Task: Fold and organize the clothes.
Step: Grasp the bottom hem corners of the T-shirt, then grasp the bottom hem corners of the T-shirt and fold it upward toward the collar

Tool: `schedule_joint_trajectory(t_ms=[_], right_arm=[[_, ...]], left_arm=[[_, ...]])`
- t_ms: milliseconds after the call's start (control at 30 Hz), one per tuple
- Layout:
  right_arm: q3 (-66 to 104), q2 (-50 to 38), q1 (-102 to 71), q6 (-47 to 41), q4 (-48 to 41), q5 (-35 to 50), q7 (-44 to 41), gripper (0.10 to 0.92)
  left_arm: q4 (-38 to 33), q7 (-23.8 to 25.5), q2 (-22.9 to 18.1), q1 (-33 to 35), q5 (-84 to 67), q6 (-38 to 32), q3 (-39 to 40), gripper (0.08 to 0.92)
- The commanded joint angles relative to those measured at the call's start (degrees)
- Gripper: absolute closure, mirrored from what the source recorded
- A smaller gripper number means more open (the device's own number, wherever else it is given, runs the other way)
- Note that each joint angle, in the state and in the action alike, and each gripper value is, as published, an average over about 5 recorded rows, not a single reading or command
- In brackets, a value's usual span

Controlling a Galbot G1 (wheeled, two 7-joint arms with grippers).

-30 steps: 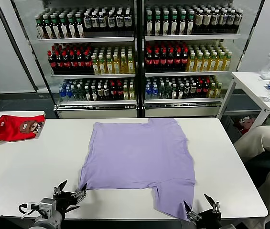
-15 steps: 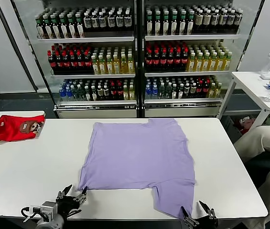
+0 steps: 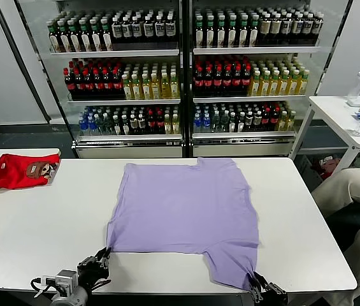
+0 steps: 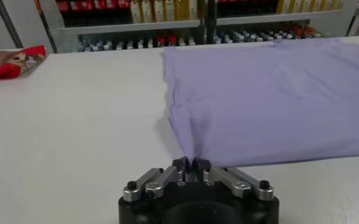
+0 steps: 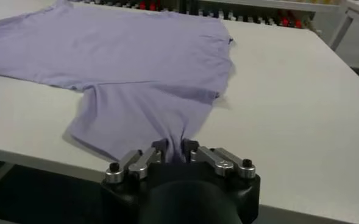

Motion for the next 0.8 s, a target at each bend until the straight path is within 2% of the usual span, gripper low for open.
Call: schedule_joint_trajectory(t_ms=[33, 267, 533, 700, 800], right_arm=[[2.70, -0.72, -0.26, 0.27, 1.70, 2.02, -1.39, 0.901], [14.95, -2.69, -8.79, -0.65, 10.05, 6.00, -4.16, 0.911], [23.11, -0.75, -22.42, -0.37, 15.86, 3.89, -5.82, 0.911], [23.75, -0.96, -24.33, -0.33, 18.58, 3.43, -6.04, 0.911], [21.95, -1.29, -20.09, -0.12, 18.64, 3.09, -5.89, 0.911]], left_arm=[[-3.02, -0.33, -0.01, 1.34, -0.64, -1.53, 0.09, 0.896], [-12.29, -3.64, 1.67, 10.49, -1.56, -2.45, -0.26, 0.912], [-17.69, -7.49, 5.45, 21.91, -1.38, -2.75, -3.53, 0.912], [-20.45, -9.00, 6.52, 24.35, -1.77, -3.11, -6.26, 0.912], [-19.89, -8.64, 7.22, 21.77, -3.62, -3.01, -8.22, 0.912]])
